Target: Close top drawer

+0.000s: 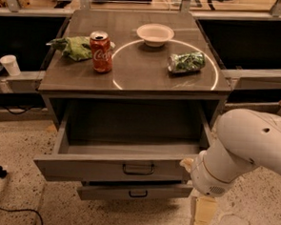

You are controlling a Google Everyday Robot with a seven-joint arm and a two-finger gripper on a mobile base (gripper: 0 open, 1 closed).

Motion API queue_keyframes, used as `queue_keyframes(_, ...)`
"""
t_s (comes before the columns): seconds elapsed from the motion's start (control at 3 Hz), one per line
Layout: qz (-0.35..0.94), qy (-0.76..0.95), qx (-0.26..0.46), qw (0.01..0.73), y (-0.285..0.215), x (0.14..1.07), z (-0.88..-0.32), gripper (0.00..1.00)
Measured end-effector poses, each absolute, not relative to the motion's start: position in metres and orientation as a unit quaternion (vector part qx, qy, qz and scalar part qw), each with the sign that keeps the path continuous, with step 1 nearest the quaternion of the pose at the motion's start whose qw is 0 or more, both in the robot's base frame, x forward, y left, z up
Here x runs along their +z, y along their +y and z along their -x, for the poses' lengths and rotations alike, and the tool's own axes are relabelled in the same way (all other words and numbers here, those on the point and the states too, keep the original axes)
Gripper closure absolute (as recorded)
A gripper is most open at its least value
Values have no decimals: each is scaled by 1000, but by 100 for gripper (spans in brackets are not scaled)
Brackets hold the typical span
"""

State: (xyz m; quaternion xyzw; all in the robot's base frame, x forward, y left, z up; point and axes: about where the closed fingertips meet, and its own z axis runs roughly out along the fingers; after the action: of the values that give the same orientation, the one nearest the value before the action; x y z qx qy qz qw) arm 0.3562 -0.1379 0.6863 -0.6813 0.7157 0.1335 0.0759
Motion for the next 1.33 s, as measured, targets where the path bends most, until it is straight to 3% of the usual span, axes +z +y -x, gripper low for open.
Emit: queue_keyframes(1.33,675,720,98,124,-144,659,-412,96)
